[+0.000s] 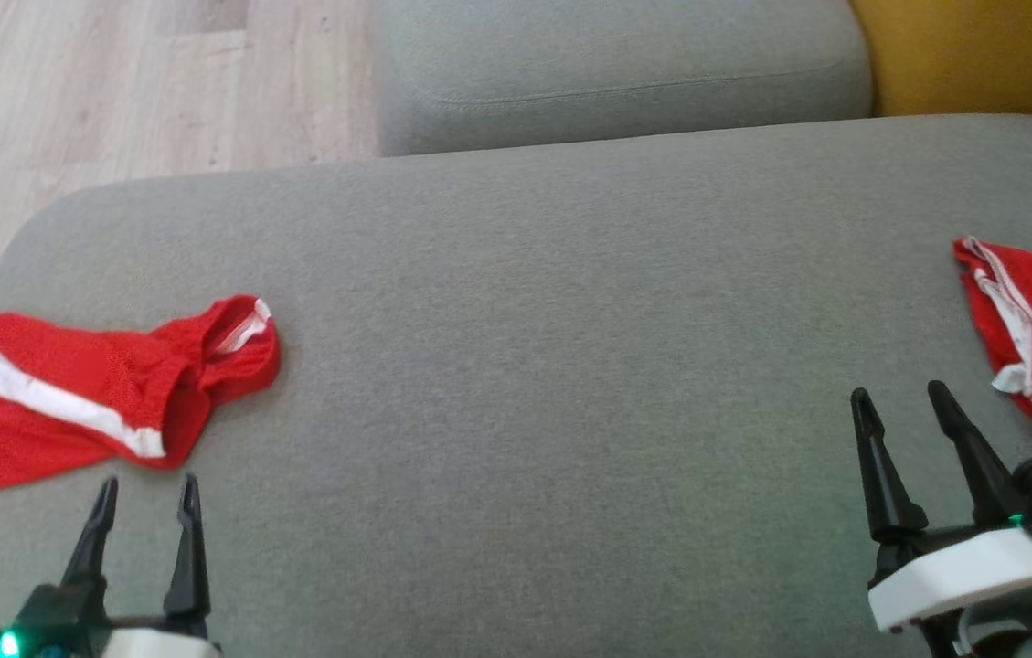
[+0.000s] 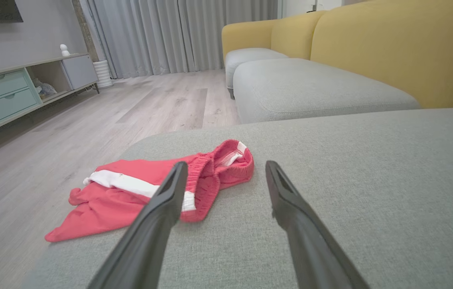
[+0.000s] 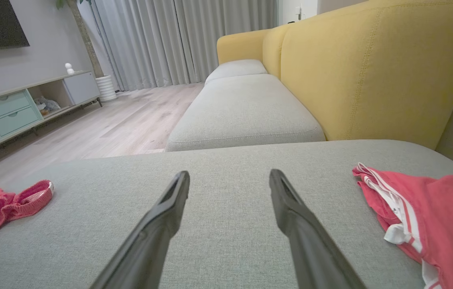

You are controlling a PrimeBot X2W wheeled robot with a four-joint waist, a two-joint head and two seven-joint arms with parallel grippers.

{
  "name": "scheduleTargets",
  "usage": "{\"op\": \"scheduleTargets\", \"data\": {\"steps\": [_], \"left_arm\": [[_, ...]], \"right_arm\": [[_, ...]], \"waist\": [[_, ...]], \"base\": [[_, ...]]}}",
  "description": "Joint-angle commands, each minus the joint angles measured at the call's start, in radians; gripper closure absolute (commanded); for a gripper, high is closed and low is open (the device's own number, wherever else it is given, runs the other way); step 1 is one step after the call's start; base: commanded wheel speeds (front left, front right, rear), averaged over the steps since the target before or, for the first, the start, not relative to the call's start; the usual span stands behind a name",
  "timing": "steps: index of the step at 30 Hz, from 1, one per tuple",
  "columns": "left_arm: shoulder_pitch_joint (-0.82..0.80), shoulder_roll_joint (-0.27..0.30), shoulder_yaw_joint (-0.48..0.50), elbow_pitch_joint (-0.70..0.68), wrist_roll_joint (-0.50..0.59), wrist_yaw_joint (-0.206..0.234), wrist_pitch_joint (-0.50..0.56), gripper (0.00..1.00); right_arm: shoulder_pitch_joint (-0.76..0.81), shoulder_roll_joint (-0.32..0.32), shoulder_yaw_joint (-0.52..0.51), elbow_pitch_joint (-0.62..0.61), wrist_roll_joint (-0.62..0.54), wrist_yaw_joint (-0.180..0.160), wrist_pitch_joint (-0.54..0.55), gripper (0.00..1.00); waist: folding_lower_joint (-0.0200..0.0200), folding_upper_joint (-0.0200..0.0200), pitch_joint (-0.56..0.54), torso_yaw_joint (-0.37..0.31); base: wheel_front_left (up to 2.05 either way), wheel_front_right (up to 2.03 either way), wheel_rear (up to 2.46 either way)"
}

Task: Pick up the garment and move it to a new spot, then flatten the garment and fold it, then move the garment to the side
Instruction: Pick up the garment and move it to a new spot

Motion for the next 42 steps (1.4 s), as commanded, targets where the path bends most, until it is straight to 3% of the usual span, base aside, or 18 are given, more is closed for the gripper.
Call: {"op": "scheduleTargets", "data": {"steps": [1, 6, 7, 12, 21, 33, 42], "left_arm": [[-0.072, 0.020, 0.044, -0.028, 0.003, 0.005, -0.005, 0.00], [-0.159, -0.008, 0.042, -0.027, 0.024, -0.025, -0.008, 0.00], [-0.196, -0.030, 0.046, -0.016, 0.035, -0.038, -0.010, 0.00], [-0.243, -0.094, 0.098, -0.015, 0.087, -0.079, -0.011, 0.00], [-0.217, -0.161, 0.243, 0.000, 0.184, -0.165, -0.011, 0.00], [-0.240, -0.252, 0.352, 0.050, 0.263, -0.250, -0.011, 0.00], [-0.519, -0.288, 0.336, 0.257, 0.281, -0.324, -0.010, 0.00]], "right_arm": [[-0.020, -0.004, 0.018, -0.046, -0.010, -0.001, 0.001, 0.00], [-0.050, -0.038, 0.019, -0.067, -0.009, -0.001, 0.008, 0.00], [-0.064, -0.052, 0.019, -0.075, -0.009, -0.001, 0.013, 0.00], [-0.091, -0.071, 0.025, -0.095, -0.009, -0.001, 0.027, 0.00], [-0.121, -0.093, 0.044, -0.133, -0.009, -0.001, 0.056, 0.00], [-0.143, -0.114, 0.040, -0.178, -0.005, -0.001, 0.087, 0.00], [-0.200, -0.173, 0.012, -0.261, 0.010, -0.001, 0.121, 0.00]], "waist": [[0.0000, 0.0000, 0.016, 0.019], [0.0000, 0.0000, 0.059, 0.118], [0.0000, 0.0000, 0.070, 0.166], [0.0000, 0.0000, 0.085, 0.274], [0.0000, 0.0000, 0.105, 0.384], [0.0000, 0.0000, 0.174, 0.392], [0.0000, 0.0000, 0.384, 0.304]], "base": [[0.00, 0.00, 0.00], [0.00, 0.00, 0.00], [0.00, 0.00, 0.00], [0.00, 0.00, 0.00], [0.00, 0.00, 0.00], [0.00, 0.00, 0.00], [0.00, 0.00, 0.00]]}}
